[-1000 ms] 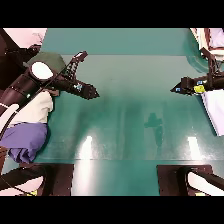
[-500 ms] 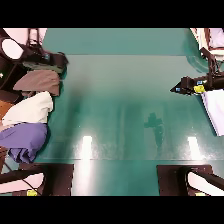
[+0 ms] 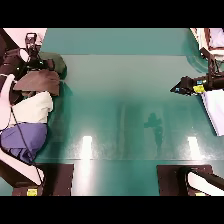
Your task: Fold the shirts.
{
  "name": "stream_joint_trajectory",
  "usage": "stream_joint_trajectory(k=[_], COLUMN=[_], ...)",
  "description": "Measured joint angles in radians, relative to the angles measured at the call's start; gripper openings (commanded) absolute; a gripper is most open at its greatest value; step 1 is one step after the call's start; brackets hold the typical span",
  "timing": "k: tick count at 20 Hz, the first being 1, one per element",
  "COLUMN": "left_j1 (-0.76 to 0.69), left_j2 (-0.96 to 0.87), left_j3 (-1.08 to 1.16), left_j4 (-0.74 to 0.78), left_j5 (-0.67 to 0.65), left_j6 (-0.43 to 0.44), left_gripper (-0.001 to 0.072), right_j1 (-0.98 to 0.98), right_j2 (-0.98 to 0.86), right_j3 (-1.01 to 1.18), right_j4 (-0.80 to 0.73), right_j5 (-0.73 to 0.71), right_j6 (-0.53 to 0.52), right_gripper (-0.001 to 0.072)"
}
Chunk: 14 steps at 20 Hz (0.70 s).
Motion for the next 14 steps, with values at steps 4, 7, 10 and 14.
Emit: stream_joint_trajectory(k=[4, 7, 10, 14], left_j1=[0.010, 0.012, 0.013, 0.013], left_j2=[-0.099, -0.146, -0.167, -0.175], left_j3=[0.084, 0.104, 0.113, 0.189], left_j4=[-0.006, -0.021, -0.048, -0.063], left_j5=[0.039, 0.060, 0.092, 0.091], left_j6=[0.008, 0.010, 0.013, 0.016], left_gripper=[0.0612, 0.0579, 0.0027, 0.0026], right_j1=[0.045, 0.090, 0.123, 0.135], right_j2=[0.000, 0.000, 0.000, 0.000], right_j3=[0.000, 0.000, 0.000, 0.000], right_j4=[0.000, 0.000, 0.000, -0.001], right_j5=[-0.005, -0.014, -0.028, -0.037], right_j6=[0.006, 0.010, 0.011, 0.011], right_gripper=[0.0015, 0.0015, 0.0015, 0.0015])
